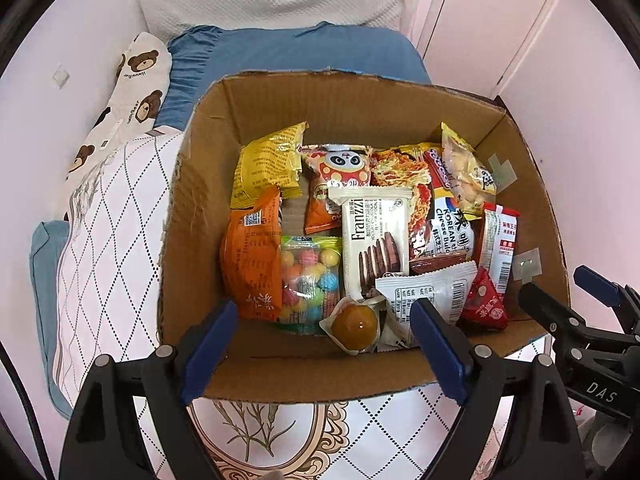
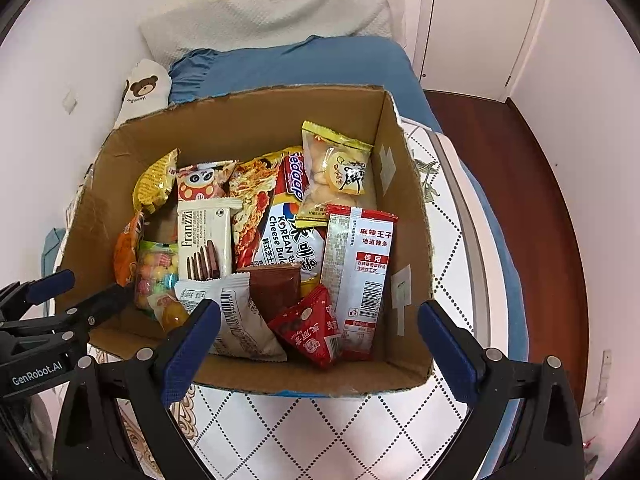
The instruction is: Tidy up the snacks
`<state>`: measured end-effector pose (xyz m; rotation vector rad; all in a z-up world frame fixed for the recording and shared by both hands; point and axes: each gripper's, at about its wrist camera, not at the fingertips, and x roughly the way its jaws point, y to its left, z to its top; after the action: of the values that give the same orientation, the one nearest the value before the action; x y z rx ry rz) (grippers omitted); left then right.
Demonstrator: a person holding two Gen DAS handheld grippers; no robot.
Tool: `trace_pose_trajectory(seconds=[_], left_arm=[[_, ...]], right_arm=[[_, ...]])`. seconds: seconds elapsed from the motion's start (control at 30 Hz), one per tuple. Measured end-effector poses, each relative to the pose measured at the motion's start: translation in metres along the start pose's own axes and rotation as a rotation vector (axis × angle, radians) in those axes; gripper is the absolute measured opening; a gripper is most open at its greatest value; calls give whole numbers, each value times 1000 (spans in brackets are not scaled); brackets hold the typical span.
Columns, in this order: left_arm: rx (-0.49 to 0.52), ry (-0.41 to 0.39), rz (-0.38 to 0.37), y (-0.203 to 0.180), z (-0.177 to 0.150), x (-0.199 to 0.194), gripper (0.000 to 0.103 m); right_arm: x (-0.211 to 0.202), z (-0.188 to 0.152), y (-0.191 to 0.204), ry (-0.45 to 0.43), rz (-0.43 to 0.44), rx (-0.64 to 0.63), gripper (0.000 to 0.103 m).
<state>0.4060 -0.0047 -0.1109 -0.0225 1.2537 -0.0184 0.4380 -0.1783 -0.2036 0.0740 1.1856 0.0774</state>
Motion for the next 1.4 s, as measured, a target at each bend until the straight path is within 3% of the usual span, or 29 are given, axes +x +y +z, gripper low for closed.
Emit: trace_pose_trajectory(seconds=[0.07, 0.1, 0.13, 0.43, 0.8, 1.4], left_arm=[[0, -13, -3, 0, -2, -7, 92], [2, -19, -6, -1, -4, -10, 102], [5, -28, -13, -1, -6, -15, 103], [7, -180, -29, -4, -39, -80, 103], [15, -346, 4, -10, -100, -171, 103], [-7, -432, 31, -10, -167, -240, 103]], right_arm=[[-10, -2, 0, -19, 6, 5, 101], [-15, -3, 0, -31, 6, 6, 101], [-22, -5, 1, -43, 4, 5, 101], [-94, -37, 4, -166, 18, 0, 102], [-182, -92, 5, -294, 35, -17, 103], [-278, -158, 17, -407, 43, -73, 103]])
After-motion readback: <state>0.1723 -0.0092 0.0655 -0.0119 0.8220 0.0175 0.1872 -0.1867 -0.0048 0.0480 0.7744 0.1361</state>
